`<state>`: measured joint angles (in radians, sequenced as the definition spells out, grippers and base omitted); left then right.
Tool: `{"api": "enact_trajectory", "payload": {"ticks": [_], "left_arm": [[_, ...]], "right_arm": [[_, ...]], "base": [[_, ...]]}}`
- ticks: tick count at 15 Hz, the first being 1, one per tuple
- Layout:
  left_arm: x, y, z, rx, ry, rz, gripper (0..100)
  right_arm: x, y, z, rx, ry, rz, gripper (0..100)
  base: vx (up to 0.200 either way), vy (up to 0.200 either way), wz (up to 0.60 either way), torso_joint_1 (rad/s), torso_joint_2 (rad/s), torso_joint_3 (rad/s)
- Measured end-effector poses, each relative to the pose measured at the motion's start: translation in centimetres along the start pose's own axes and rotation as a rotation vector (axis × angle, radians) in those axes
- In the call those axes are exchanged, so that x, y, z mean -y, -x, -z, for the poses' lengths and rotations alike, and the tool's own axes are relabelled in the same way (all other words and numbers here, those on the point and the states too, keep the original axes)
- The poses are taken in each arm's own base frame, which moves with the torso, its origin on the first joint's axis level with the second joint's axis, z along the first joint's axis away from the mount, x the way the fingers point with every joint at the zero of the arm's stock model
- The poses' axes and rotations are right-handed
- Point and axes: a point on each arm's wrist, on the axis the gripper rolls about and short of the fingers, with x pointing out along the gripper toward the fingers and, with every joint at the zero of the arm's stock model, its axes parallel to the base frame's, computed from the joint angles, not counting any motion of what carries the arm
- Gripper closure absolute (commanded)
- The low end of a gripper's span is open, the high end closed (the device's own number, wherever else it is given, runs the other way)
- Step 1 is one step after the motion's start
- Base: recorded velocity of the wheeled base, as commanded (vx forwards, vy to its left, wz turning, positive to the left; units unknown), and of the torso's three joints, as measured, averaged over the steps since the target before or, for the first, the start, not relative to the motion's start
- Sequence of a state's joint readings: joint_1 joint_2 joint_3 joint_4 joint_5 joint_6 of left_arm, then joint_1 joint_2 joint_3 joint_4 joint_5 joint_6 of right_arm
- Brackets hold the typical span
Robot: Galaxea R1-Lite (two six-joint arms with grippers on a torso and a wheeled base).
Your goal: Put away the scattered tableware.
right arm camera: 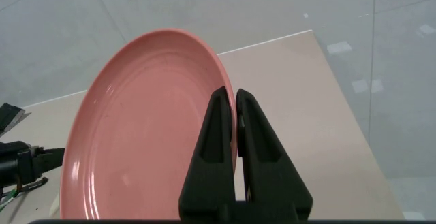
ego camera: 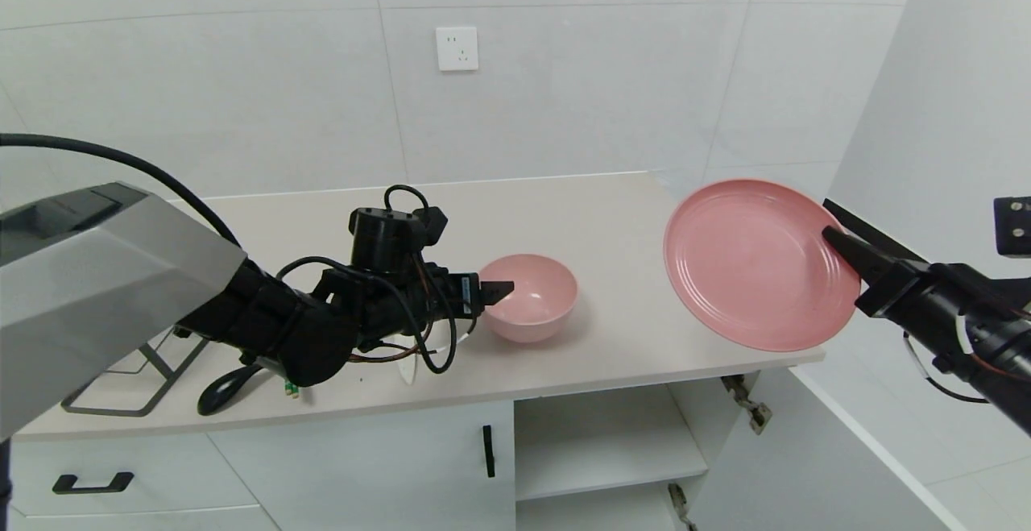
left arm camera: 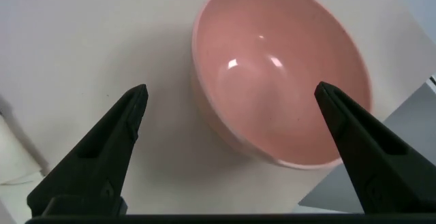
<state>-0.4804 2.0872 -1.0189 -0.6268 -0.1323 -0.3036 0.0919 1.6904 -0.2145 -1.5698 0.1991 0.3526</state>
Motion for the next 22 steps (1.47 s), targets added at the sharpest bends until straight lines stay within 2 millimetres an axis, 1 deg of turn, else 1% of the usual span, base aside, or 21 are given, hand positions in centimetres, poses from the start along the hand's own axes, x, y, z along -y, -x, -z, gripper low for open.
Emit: {"api": "enact_trajectory", "payload": {"ticks": [6, 7, 12, 16, 19, 21, 22], "left_arm": [[-0.3, -2.3, 1.0, -0.026, 0.000, -0.003, 0], [-0.4, -2.6, 1.1, -0.032, 0.000, -0.005, 100], [-0.6, -3.0, 1.9, -0.072, 0.006, -0.017, 100], [-0.5, -2.6, 1.4, -0.052, -0.001, -0.013, 100], [0.1, -1.1, -0.1, -0.002, -0.010, 0.001, 100], [0.6, 0.6, -0.9, 0.022, -0.014, 0.010, 100], [0.8, 1.8, -1.1, 0.029, -0.016, 0.015, 100]], "right_arm": [[0.0, 0.0, 0.1, -0.003, 0.005, 0.000, 100], [0.0, 0.0, 0.1, -0.002, 0.006, 0.000, 100], [0.0, 0.0, 0.1, -0.002, 0.007, 0.000, 100], [0.0, 0.0, 0.0, -0.001, 0.007, 0.000, 100], [0.0, -0.1, 0.1, -0.003, 0.015, -0.001, 100], [0.0, -0.1, 0.1, -0.004, 0.030, -0.006, 100], [-0.1, -0.1, 0.1, -0.006, 0.032, -0.013, 100]], "base": [[0.000, 0.000, 0.00, 0.000, 0.00, 0.000], [0.000, 0.000, 0.00, 0.000, 0.00, 0.000], [0.000, 0.000, 0.00, 0.000, 0.00, 0.000], [0.000, 0.000, 0.00, 0.000, 0.00, 0.000], [0.000, 0.000, 0.00, 0.000, 0.00, 0.000], [0.000, 0.000, 0.00, 0.000, 0.00, 0.000], [0.000, 0.000, 0.00, 0.000, 0.00, 0.000]]}}
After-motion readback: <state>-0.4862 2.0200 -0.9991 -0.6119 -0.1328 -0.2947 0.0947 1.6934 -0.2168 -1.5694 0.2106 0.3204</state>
